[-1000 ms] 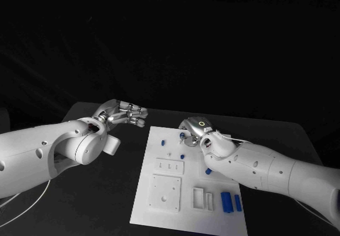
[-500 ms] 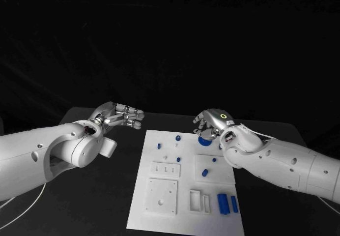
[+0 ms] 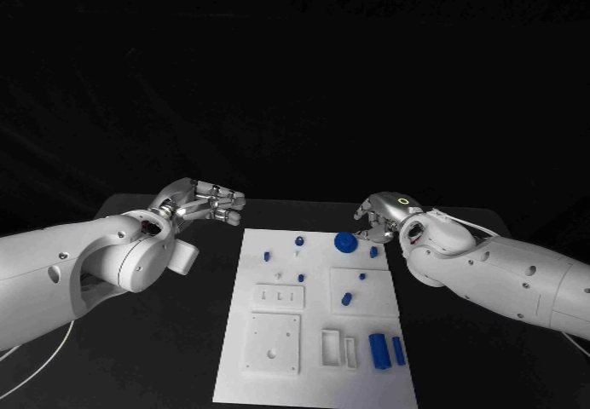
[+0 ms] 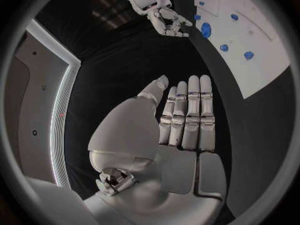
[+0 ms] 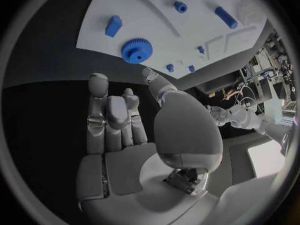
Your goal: Assemble the parts on the task board
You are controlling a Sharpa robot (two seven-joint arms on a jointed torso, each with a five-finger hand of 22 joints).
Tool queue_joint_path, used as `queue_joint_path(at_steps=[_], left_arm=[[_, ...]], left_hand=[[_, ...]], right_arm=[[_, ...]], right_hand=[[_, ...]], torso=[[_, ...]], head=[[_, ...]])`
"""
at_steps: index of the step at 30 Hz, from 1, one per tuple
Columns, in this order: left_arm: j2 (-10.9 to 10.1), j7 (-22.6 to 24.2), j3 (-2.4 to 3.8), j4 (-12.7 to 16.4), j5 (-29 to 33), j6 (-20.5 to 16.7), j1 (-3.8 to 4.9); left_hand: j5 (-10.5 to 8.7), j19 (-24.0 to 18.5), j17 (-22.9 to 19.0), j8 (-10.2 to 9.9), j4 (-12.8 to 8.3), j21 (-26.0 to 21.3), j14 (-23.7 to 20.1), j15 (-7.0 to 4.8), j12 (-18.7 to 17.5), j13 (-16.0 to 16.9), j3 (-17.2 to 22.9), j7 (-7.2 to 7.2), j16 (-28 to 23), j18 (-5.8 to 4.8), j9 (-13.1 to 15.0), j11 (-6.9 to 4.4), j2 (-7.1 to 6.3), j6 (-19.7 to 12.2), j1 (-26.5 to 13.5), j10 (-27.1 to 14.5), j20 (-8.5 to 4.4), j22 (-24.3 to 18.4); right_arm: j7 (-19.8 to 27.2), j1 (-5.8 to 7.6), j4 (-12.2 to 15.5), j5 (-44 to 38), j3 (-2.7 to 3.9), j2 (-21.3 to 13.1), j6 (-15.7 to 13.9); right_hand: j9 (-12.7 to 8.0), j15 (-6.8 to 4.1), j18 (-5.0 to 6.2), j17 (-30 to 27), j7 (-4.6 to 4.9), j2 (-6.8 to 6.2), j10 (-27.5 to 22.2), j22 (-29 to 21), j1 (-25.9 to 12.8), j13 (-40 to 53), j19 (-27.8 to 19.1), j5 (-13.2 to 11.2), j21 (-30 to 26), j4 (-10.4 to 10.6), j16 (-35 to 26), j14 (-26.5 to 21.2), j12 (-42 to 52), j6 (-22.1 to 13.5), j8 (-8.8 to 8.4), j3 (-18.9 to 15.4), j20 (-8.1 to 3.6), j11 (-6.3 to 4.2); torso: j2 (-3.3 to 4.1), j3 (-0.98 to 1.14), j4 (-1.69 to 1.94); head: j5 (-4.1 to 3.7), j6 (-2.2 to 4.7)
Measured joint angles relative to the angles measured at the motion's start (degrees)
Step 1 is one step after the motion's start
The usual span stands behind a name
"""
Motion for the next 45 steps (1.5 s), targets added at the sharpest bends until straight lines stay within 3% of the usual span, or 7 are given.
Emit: queue_joint_path(at_steps=[7, 11, 15, 21, 24, 37, 45], left_arm=[[0.07, 0.00, -0.03, -0.15, 0.01, 0.21, 0.00], [0.21, 0.00, -0.03, -0.21, 0.01, 0.35, -0.01], [0.29, -0.01, -0.04, -0.27, 0.01, 0.48, -0.02], [0.33, -0.04, -0.05, -0.28, 0.01, 0.63, -0.02], [0.33, -0.05, -0.05, -0.28, 0.01, 0.69, -0.02], [0.23, -0.19, -0.05, -0.07, 0.01, 0.88, -0.02], [0.22, -0.26, -0.05, -0.05, 0.00, 0.95, -0.02]], left_hand=[[0.00, 0.00, 0.00, 0.00, 0.00, 0.00, 0.00, 0.00, 0.00, 0.00, 0.00, 0.00, 0.00, 0.00, 0.00, 0.00, 0.00, 0.00, 0.00, 0.00, 0.00, 0.00], [0.00, 0.00, -0.04, 0.00, 0.00, 0.00, 0.00, 0.00, 0.00, 0.00, 0.00, 0.00, 0.00, 0.00, 0.00, 0.00, 0.00, 0.00, 0.00, 0.00, 0.00, 0.08], [0.00, 0.00, -0.06, 0.00, 0.00, 0.00, 0.00, 0.00, 0.00, 0.00, 0.00, 0.00, 0.00, 0.00, 0.00, 0.00, 0.00, 0.00, 0.00, 0.00, 0.00, 0.08], [0.00, 0.00, -0.06, 0.00, 0.00, 0.00, 0.00, 0.00, 0.00, 0.00, 0.00, 0.00, 0.00, 0.00, 0.00, 0.00, 0.00, 0.00, 0.00, 0.00, 0.00, 0.08], [0.00, 0.00, -0.05, 0.00, 0.00, 0.00, 0.00, 0.00, 0.00, 0.00, 0.00, 0.00, 0.00, 0.00, 0.00, 0.00, 0.00, 0.00, 0.00, 0.00, 0.00, 0.08], [0.00, 0.00, -0.05, 0.00, 0.00, 0.00, 0.00, 0.00, 0.00, 0.00, 0.00, 0.00, 0.00, 0.00, 0.00, 0.00, 0.00, 0.00, 0.00, 0.00, 0.00, 0.16], [0.00, 0.00, -0.05, 0.00, 0.00, 0.00, 0.00, 0.00, 0.00, 0.00, 0.00, 0.00, -0.10, 0.00, 0.00, 0.03, 0.00, 0.00, 0.00, -0.03, 0.00, 0.18]], right_arm=[[0.33, -0.11, -2.21, 1.44, 0.03, 1.12, 1.64], [0.73, -0.32, -3.42, 2.34, 0.03, 1.99, 2.04], [1.11, -0.44, -4.50, 3.10, 0.03, 2.74, 2.40], [1.62, -0.89, -5.76, 4.06, 0.03, 3.92, 3.23], [1.88, -1.19, -6.35, 4.40, 0.03, 4.53, 3.64], [2.73, -2.09, -8.11, 5.15, 0.02, 5.88, 4.79], [3.14, -2.28, -8.85, 5.30, 0.02, 6.32, 5.04]], right_hand=[[11.50, -0.14, 0.00, 3.70, 0.11, 0.00, 0.86, -0.01, 0.00, 3.07, -0.19, 3.07, 3.21, -0.57, -0.02, 0.82, 2.13, -1.71, 0.00, -1.15, 0.19, -0.09], [21.80, -0.23, 0.01, 4.57, -0.24, 0.00, 0.86, -0.01, 0.00, 3.48, -0.56, 3.13, 3.68, -1.05, -0.60, 1.03, 2.13, -3.91, 0.00, -1.63, 0.13, -0.09], [25.79, -0.02, 0.01, 5.01, -0.09, 0.24, 0.98, -0.01, -0.23, 3.95, -0.61, 3.32, 4.13, -0.96, -0.83, 1.23, 2.37, -5.67, 0.00, -1.94, 0.17, -0.21], [28.92, -0.02, 0.01, 5.54, 0.23, 0.30, 1.28, -0.01, -0.29, 4.68, -0.61, 3.57, 4.69, -0.54, -0.83, 1.23, 3.48, -7.38, 0.00, -3.85, 0.17, -0.10], [29.32, -0.02, 0.01, 5.54, 0.23, 0.30, 1.28, -0.02, -0.29, 4.68, -0.61, 3.57, 4.69, -0.54, -0.83, 1.23, 3.48, -7.38, 0.00, -3.85, 0.17, -0.09], [29.03, -0.02, 0.01, 5.37, 0.23, 0.69, 1.05, -0.02, -0.36, 3.90, -0.81, 3.80, 4.11, -0.39, -0.83, 1.22, 3.01, -7.38, 0.00, -4.00, 0.38, 0.13], [27.22, -0.02, 0.01, 5.37, 0.23, 1.12, 0.94, -0.03, -0.79, 3.68, -0.81, 4.62, 4.11, -0.24, -1.05, 1.22, 3.01, -7.38, 0.00, -4.15, 0.38, 0.25]], torso=[[0.07, 0.00, -0.03], [0.07, -0.07, 0.05], [0.08, -0.14, 0.14], [0.08, -0.21, 0.15], [0.08, -0.21, 0.15], [0.05, -0.19, 0.16], [0.01, -0.15, 0.13]], head=[[-0.45, -0.05], [-0.60, -0.18], [-0.66, -0.28], [-0.63, -0.48], [-0.52, -0.53], [-0.21, -0.92], [-0.15, -0.93]])
